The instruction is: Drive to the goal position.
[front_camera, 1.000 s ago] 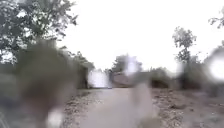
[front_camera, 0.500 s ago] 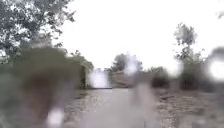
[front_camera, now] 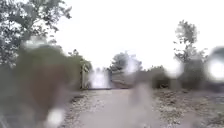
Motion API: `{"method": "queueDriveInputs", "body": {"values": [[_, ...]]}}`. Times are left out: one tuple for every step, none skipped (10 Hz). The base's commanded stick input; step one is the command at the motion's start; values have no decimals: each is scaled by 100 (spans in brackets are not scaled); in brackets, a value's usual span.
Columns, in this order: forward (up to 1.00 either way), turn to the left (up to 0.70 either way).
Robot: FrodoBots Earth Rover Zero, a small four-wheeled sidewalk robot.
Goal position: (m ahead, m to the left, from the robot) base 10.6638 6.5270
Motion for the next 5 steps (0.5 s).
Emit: {"method": "queueDriveInputs", "body": {"values": [[70, 0], [70, 0], [70, 0], [70, 0], [70, 0]]}}
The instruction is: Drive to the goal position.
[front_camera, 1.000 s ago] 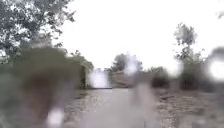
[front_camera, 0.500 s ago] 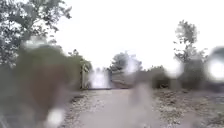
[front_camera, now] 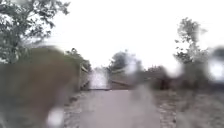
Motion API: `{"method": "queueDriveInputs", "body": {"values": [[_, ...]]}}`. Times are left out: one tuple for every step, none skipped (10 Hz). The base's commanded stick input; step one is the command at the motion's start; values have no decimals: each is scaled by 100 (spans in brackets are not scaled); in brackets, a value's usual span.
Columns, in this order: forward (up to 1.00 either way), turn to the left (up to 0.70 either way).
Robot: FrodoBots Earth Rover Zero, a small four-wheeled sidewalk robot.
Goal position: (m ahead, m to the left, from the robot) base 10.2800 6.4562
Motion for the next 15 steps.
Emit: {"method": "queueDriveInputs", "body": {"values": [[70, 0], [70, 0], [70, 0], [70, 0], [70, 0], [70, 0], [70, 0], [70, 0], [70, 0], [70, 0], [70, 0], [70, 0], [70, 0], [70, 0], [70, 0]]}}
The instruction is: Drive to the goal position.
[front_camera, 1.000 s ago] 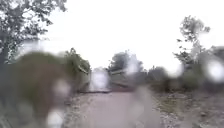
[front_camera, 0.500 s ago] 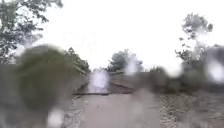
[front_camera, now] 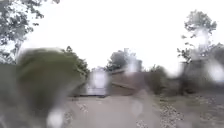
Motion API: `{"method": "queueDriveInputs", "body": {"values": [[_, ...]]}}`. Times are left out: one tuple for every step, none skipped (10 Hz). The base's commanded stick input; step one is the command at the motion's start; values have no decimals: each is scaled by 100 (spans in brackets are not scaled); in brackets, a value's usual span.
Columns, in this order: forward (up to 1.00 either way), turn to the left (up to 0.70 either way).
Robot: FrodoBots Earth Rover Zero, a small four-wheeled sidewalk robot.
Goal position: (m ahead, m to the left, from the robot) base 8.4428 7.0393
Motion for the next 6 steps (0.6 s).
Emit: {"method": "queueDriveInputs", "body": {"values": [[70, 0], [70, 0], [70, 0], [70, 0], [70, 0], [70, 0]]}}
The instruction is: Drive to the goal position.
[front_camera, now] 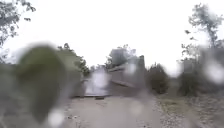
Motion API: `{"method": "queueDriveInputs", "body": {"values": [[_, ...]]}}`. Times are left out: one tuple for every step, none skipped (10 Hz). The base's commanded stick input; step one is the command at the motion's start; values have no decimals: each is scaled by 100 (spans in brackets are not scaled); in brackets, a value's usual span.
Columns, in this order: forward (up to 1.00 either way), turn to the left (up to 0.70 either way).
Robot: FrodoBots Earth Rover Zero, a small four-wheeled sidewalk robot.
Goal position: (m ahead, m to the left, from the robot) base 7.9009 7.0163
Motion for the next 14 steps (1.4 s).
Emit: {"method": "queueDriveInputs", "body": {"values": [[70, 0], [70, 0], [70, 1], [70, 12], [70, 14], [70, 14], [70, 14], [70, 14], [70, 14], [70, 14], [70, 14], [70, 14], [70, 14], [70, 14]]}}
